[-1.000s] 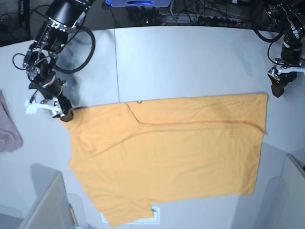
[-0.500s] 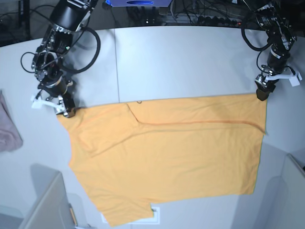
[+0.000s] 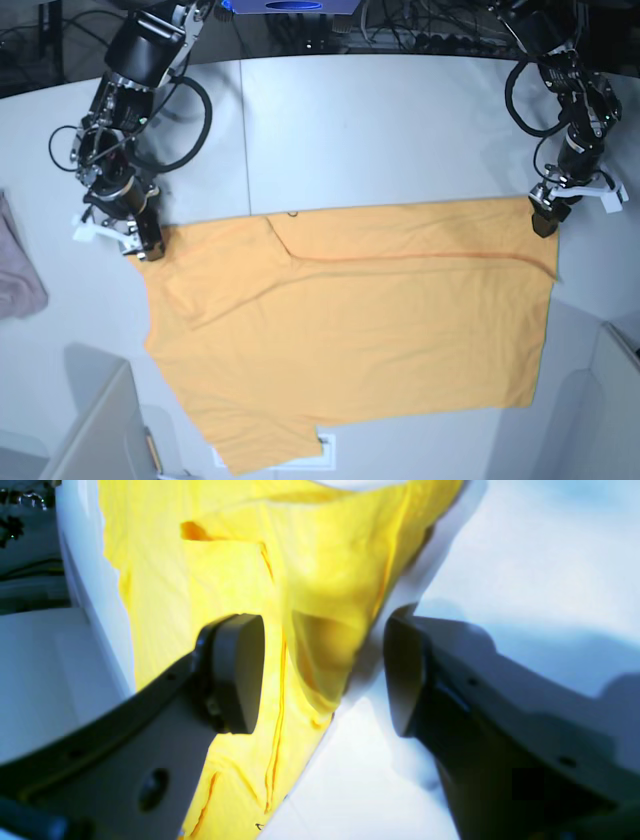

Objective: Fold the T-shirt properly
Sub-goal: 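Release and regrasp the shirt edge with both grippers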

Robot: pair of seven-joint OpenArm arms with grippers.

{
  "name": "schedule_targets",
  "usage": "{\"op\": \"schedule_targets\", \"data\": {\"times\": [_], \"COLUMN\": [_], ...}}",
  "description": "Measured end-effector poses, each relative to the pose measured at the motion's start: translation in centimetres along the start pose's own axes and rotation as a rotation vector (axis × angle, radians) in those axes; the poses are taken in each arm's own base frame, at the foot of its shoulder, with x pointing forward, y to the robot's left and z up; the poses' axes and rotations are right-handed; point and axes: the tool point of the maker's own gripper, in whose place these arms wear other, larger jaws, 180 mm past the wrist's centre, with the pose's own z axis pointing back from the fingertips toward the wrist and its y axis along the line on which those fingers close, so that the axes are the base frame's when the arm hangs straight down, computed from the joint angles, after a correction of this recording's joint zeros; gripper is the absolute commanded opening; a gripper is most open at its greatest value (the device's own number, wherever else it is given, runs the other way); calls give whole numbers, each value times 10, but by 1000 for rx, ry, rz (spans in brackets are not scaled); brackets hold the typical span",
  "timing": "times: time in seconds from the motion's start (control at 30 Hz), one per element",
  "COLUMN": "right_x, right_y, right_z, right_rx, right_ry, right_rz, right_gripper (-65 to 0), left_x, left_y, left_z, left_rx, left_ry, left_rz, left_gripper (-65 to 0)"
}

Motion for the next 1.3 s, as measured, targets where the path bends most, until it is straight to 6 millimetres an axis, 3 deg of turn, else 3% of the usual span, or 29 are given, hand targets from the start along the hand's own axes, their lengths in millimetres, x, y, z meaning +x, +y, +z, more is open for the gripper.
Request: {"op": "schedule_targets", "data": {"times": [0.17,0.63,0.67,0.73,0.93,0.97,1.13,1.3], "right_x": [8,8,8,9,4,3,5,14], "right_y": [0,-6,-6,-6,-11,-12,-13,-4], "right_z": [-1,-8,-8,-9,-10,-10,-9,5], "right_rx": [-3,-1,-1,-3,-28,-30,-34,-15], "right_ry": [-57,-63,-64,-66,-46,-43,-43,-64], "right_rz": [5,-10,-10,-7,-14,-16,-13,24], "right_gripper": [-296,-299,-306,-365,-611,-648,-650,-650], "left_x": [0,1,2,-1,-23,-24,-20,3], "left_y": [-1,-4,-4,-6,-11,-10,-9,-6], "left_z": [-1,-17,-17,-19,-23,-23,-21,-13], "left_rx": [-3,-22,-23,-24,-26,-24,-20,1], "left_ry": [-2,-16,-17,-6,69,72,83,52], "left_rz": [4,68,67,55,46,46,26,-37], "left_gripper": [-49,-59,-81,-183,-635,-650,-650,-650]}}
